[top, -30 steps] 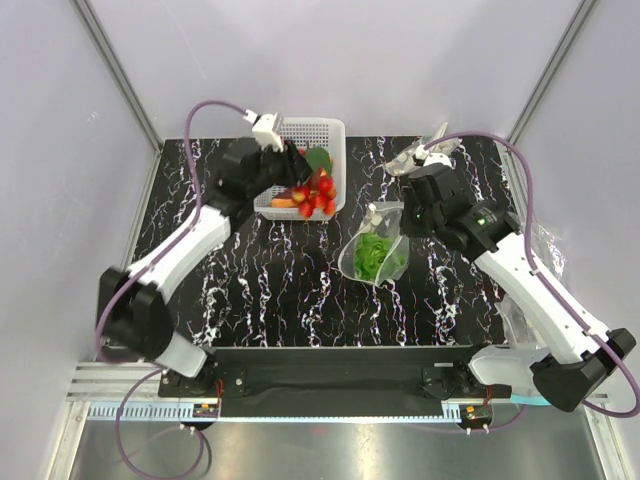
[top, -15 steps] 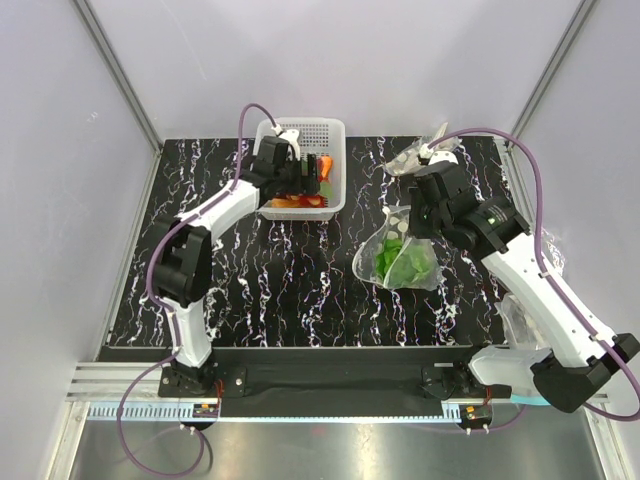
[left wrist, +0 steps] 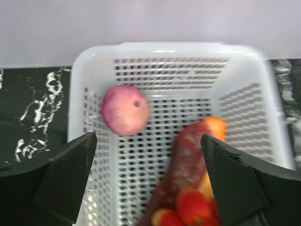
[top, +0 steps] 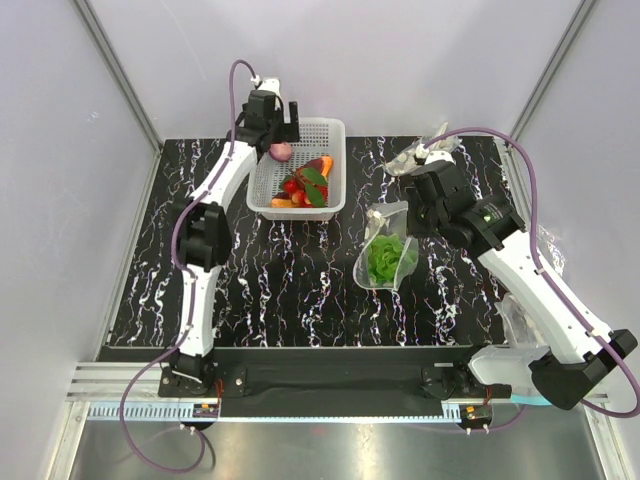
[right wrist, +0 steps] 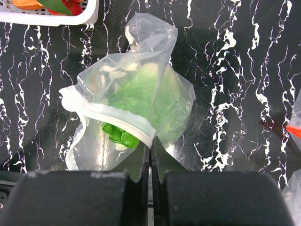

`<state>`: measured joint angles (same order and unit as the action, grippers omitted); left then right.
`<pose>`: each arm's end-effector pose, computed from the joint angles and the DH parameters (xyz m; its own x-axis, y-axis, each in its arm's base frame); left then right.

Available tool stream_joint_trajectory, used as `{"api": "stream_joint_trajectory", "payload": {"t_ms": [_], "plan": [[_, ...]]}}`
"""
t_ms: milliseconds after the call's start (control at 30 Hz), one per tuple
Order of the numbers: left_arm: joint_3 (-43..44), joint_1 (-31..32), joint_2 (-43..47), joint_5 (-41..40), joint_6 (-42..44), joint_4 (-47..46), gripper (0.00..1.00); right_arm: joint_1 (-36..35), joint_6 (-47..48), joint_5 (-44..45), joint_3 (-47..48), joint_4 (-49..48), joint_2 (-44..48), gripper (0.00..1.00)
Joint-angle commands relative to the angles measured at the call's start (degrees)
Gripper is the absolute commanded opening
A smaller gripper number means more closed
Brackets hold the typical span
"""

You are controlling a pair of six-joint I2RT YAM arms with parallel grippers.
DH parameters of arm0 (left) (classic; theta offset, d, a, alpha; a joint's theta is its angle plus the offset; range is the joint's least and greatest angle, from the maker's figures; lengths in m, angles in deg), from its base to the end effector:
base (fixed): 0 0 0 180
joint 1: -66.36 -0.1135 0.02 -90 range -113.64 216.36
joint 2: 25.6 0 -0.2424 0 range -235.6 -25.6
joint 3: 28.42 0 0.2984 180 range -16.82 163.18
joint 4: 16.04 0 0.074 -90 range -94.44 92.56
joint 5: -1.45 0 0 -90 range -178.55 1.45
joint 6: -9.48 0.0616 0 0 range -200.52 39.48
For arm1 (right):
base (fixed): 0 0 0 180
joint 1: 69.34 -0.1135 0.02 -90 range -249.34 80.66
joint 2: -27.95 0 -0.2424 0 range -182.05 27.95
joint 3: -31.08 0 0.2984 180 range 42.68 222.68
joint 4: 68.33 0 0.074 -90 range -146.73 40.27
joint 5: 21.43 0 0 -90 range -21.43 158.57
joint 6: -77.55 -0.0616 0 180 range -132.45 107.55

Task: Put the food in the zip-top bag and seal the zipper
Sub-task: Move the bin to the center of the board.

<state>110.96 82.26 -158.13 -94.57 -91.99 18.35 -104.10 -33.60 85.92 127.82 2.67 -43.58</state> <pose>0.5789 -0.1582 0.2652 -0.4722 -0.0711 -0.8786 0.0909 0.9875 -0.1288 0.2617 0.1592 0.3753 -0.6839 -0.0554 -0.7274 -0.1357 0.9894 0.0522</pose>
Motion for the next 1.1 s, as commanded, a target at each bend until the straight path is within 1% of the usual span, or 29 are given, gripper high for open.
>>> {"api": "stream_joint_trajectory", "payload": {"t_ms": [0, 33, 100, 167, 200, 267, 400, 633, 667, 700, 767, 833, 900, 1000, 1067], "plan": [[3.7, -0.1, -5.5, -3.4, 5.7, -2.6, 0.99, 0.4, 0.8, -0.2, 0.8, -2.9, 0.3, 0.00], [4.3, -0.1, -6.5, -4.5, 7.2, -3.4, 0.99, 0.4, 0.8, -0.9, 0.8, -3.1, 0.3, 0.00], [5.4, -0.2, -9.1, -4.3, 12.2, -5.5, 0.99, 0.4, 1.0, -1.5, 0.6, -3.4, 0.6, 0.00], [7.6, -0.1, -11.5, -3.7, 17.3, -5.1, 0.99, 0.4, 1.3, -1.7, 0.6, -3.2, 0.5, 0.00], [11.0, -0.1, -14.3, -3.3, 18.7, -4.4, 0.99, 0.5, 1.5, -1.5, 0.7, -2.9, 0.6, 0.00], [12.8, 0.1, -17.0, -4.0, 22.3, -2.9, 0.99, 0.4, 1.9, -1.4, 0.7, -3.0, 0.6, 0.00], [11.8, 1.4, -18.1, -7.8, 27.9, -6.1, 0.99, 0.6, 2.4, -1.5, 0.1, -3.6, 1.2, 0.00], [11.0, 1.3, -19.0, -11.4, 31.6, -9.7, 0.99, 0.7, 2.6, -2.9, -1.1, -4.6, 1.5, 0.00], [10.0, 1.6, -18.5, -11.6, 32.1, -11.0, 0.99, 0.8, 2.5, -3.0, -1.2, -4.6, 1.5, 0.00], [8.8, 1.8, -18.0, -11.6, 32.7, -14.3, 0.99, 0.8, 2.6, -3.0, -1.3, -4.6, 1.3, 0.00], [6.4, 1.8, -16.7, -6.3, 33.6, -15.9, 0.99, 0.8, 2.7, -3.1, -1.2, -4.6, 1.2, 0.00], [7.0, 1.9, -16.7, -3.2, 32.6, -16.1, 0.99, 0.9, 2.9, -3.2, -1.1, -4.6, 1.1, 0.00], [10.6, 1.9, -18.1, -1.6, 32.5, -13.3, 0.99, 1.0, 2.9, -3.2, -0.9, -4.6, 1.0, 0.00], [13.0, 2.4, -19.5, -0.9, 32.9, -11.4, 0.99, 1.0, 2.9, -3.5, -0.8, -4.6, 1.2, 0.00], [13.1, 2.4, -19.6, -1.9, 32.7, -11.4, 0.93, 1.1, 3.0, -3.5, -0.8, -4.6, 1.1, 0.00]]}}
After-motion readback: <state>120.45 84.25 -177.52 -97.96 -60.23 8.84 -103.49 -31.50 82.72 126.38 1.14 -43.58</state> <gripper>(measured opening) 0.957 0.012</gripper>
